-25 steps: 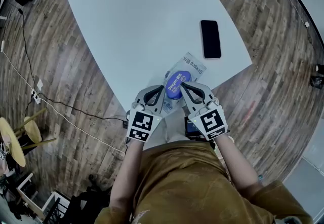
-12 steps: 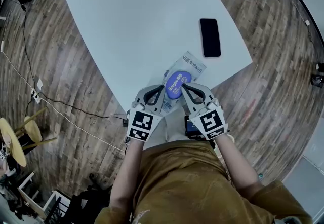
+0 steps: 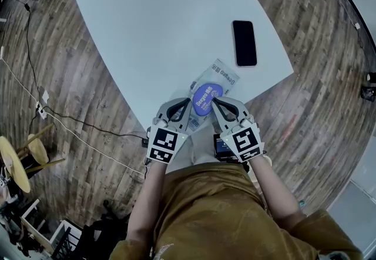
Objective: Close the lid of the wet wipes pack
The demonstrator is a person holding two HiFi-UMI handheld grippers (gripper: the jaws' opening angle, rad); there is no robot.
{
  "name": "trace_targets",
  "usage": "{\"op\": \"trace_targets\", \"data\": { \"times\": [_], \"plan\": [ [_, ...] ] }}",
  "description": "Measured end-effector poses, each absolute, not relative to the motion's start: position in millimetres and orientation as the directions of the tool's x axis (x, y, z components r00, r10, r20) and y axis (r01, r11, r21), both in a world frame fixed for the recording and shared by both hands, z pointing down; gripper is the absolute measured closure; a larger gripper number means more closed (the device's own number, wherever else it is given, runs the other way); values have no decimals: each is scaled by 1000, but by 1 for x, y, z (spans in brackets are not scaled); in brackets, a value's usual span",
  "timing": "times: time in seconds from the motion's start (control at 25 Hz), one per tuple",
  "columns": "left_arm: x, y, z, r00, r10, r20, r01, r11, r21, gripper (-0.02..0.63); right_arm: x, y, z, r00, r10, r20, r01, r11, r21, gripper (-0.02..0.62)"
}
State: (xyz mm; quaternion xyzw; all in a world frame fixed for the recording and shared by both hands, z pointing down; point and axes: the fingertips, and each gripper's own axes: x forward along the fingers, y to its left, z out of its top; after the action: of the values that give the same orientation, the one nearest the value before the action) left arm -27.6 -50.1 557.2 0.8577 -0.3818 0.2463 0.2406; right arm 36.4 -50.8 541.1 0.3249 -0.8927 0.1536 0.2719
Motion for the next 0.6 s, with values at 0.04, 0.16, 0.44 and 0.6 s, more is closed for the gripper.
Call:
{"op": "trace_targets", "data": {
  "times": [0.04,0.16,0.44,0.6],
  "plan": [
    [-28,-50,557,587,-536,607,-773,-593,225,600,37,-50,542,-638,-496,589,-667,739,-100,588],
    [-28,-49,559,588,-535,606,-774,-591,229,600,39,-47,547,-631,-493,599,-671,734,-103,588],
    [-29,-44,560,591,-528,610,-772,-590,236,600,40,-41,552,-624,-480,617,-666,739,-99,588],
    [-28,-44,560,592,-529,607,-771,-591,237,600,40,-40,555,-618,-475,627,-665,740,-95,588]
  ]
}}
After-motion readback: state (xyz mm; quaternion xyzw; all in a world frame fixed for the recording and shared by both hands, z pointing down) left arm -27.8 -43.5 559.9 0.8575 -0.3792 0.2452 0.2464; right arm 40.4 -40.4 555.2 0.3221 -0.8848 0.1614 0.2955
